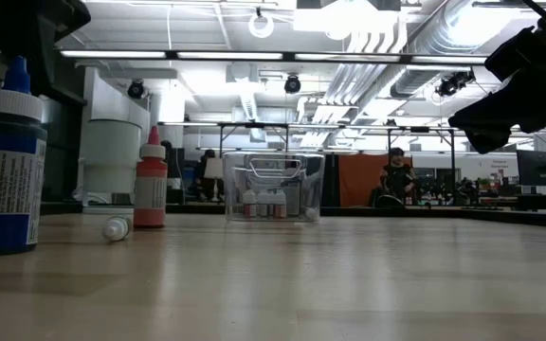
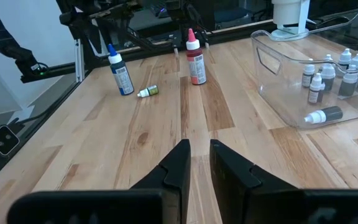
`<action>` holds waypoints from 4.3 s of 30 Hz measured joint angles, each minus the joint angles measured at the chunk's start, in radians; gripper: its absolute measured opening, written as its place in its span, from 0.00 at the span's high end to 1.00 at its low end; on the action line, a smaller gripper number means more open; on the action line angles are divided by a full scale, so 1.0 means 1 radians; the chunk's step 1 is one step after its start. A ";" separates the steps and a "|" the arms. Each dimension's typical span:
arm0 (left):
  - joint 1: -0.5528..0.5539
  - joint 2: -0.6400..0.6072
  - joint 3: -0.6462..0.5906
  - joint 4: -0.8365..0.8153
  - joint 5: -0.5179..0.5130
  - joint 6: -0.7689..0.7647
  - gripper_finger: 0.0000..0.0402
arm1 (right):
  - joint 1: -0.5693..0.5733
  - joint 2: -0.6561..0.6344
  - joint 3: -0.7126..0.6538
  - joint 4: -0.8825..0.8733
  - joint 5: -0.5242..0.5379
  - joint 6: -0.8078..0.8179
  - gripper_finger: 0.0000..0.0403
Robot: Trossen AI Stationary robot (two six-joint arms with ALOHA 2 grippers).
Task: Pick & Place food coloring
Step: Put the large blue food coloring bottle into the container
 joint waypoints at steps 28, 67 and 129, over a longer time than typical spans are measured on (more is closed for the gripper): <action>0.000 -0.007 -0.138 0.193 -0.044 -0.024 0.32 | 0.000 0.000 0.000 0.000 0.000 0.000 0.87; 0.000 -0.007 -0.138 0.198 -0.048 -0.032 0.73 | 0.000 0.000 0.000 0.000 0.000 0.000 0.88; 1.063 0.012 0.309 0.195 0.000 0.393 0.74 | 0.000 -0.001 0.000 0.000 0.000 0.000 0.87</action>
